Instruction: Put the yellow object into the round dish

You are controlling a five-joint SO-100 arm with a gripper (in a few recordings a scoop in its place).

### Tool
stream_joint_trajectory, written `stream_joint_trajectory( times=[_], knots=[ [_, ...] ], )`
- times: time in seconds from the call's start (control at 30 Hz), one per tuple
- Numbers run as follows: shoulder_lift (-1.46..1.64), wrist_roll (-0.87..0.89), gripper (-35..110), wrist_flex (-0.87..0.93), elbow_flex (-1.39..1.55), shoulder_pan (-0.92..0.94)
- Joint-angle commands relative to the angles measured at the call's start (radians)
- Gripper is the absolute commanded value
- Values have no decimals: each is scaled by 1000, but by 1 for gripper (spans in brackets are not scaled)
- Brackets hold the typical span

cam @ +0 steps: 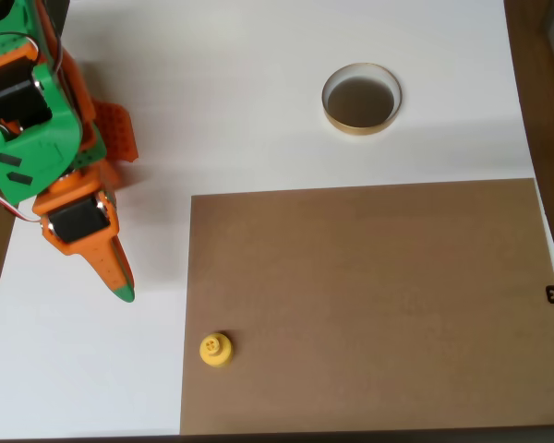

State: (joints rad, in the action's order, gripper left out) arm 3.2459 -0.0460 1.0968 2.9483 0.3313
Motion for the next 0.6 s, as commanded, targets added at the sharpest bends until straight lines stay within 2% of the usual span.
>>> stream_joint_trajectory(
  times=[0.0, 0.27, 0.57],
  knots=[
    [18, -14, 5, 9, -14, 11],
    [18, -14, 5, 9, -14, 11],
    [17, -103, 5, 9, -14, -78]
  ],
)
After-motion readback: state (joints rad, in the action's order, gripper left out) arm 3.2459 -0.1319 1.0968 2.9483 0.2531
